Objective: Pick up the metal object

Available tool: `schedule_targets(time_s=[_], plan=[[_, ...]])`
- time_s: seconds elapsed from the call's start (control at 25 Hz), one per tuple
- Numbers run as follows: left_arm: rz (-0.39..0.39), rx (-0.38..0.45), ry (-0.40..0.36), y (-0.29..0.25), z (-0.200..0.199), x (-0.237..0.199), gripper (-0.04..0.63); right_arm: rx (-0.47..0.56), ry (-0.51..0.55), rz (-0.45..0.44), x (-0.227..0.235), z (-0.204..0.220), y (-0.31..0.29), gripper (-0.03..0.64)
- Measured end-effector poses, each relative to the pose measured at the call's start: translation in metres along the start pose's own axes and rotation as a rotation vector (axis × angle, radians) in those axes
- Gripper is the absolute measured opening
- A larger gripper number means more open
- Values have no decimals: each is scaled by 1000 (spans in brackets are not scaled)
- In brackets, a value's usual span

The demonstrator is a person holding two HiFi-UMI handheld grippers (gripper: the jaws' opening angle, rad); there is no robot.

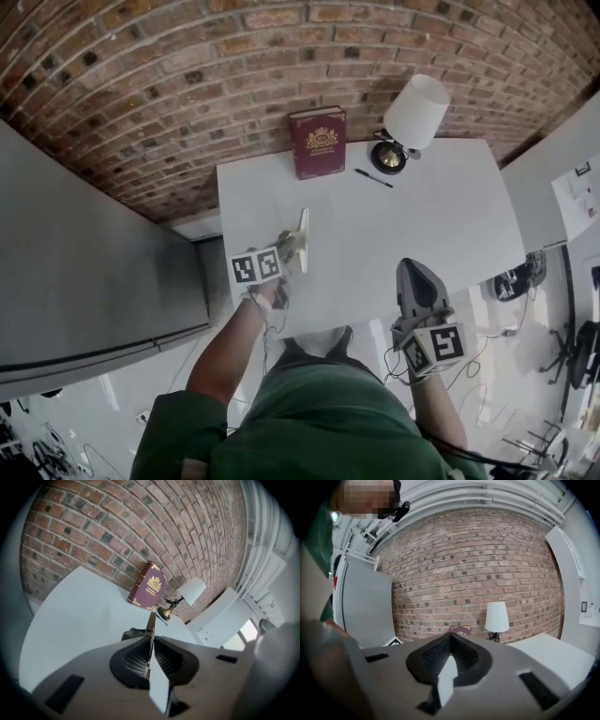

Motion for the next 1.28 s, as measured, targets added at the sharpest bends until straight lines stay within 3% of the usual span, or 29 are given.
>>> schedule_targets(time_s=[0.2,0.6,0.96,1.28], plan=[[34,87,-43,14,-25,31,25,7,0,-29,3,-2,1,2],[90,318,-257,65,-93,103,23,18,10,-94,-1,-10,-4,2],[120,486,-525,115,-139,169,23,39,22,-156,-8,-20,-14,2],[33,597,-822,149,-161,216,23,62,24,-171,-6,-29,-18,2]])
Point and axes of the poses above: the fingertips, and each gripper's own axes: y backward along the fingers, x to its right, z out of its underside, the point moved 6 cm from there along y, backward along the fingers, and after that the axes turned 14 degrees about -y, right-handed, at the moved point
